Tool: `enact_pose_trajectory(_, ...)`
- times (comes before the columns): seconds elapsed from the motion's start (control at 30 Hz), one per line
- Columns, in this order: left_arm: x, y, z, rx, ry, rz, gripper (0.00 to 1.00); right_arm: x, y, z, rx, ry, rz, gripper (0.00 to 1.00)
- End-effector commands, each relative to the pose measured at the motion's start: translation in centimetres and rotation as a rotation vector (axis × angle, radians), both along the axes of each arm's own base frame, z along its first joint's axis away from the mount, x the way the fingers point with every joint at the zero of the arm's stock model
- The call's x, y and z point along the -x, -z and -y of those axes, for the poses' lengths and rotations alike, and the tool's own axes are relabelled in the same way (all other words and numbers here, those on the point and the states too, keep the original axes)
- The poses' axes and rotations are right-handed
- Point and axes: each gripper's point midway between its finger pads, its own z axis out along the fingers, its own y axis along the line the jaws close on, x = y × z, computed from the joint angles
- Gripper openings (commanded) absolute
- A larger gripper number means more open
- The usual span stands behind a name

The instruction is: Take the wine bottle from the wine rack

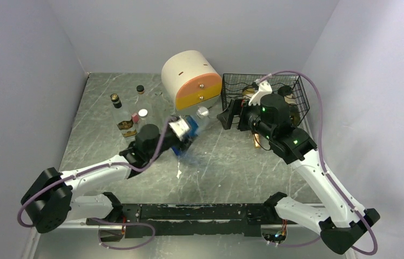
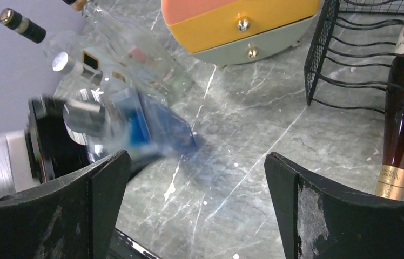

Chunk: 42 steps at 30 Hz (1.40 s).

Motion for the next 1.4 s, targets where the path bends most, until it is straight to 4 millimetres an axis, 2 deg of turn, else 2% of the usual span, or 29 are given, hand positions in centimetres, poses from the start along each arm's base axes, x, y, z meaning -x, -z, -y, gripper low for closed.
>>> enact_pose_trajectory(0.0, -1.6, -11.3, -2.1, 0.423, 0.064, 0.098, 0.07, -0.9, -1.7, 0.3, -0.027, 0.040, 0.066, 1.00)
enact_pose_trajectory(0.17, -2.8, -11.7, -4.3, 0.498, 0.062, 0.085, 0.07, -0.9, -0.9, 0.1, -0.018, 0.029, 0.041, 1.00)
enact_pose_trajectory(0.4, -4.7, -9.8, -6.0, 0.513, -0.048, 0.086, 0.07, -0.5, -1.1, 0.4, -0.018, 0.035, 0.054, 1.00)
enact_pose_trajectory(0.77, -5.5, -7.3, -6.8, 0.541, -0.104, 0.122, 0.07, -0.5, -0.5, 0.4, -0.015, 0.030, 0.045, 1.00)
enact_pose_trajectory(0.87, -5.7, -6.7, -6.9, 0.551, -0.114, 0.104, 0.11, -0.6, -0.4, 0.5, -0.009, 0.035, 0.047, 1.00)
enact_pose_trajectory(0.93, -5.5, -6.6, -6.9, 0.551, -0.112, 0.108, 0.20, -0.5, -0.4, 0.6, -0.007, 0.038, 0.049, 1.00)
enact_pose_trajectory(1.07, -5.8, -6.9, -8.2, 0.584, -0.179, 0.121, 0.49, -0.4, -0.1, 0.8, -0.004, 0.042, 0.050, 1.00)
enact_pose_trajectory(1.13, -6.0, -7.0, -8.6, 0.573, -0.203, 0.124, 0.60, -0.4, 0.0, 0.9, 0.000, 0.045, 0.049, 1.00)
enact_pose_trajectory(1.23, -5.9, -7.2, -8.6, 0.568, -0.211, 0.130, 0.91, -0.4, 0.3, 0.9, 0.006, 0.044, 0.046, 1.00)
enact_pose_trajectory(1.37, -5.7, -7.6, -8.5, 0.571, -0.205, 0.134, 0.98, -0.5, 0.6, 0.7, 0.013, 0.036, 0.041, 1.00)
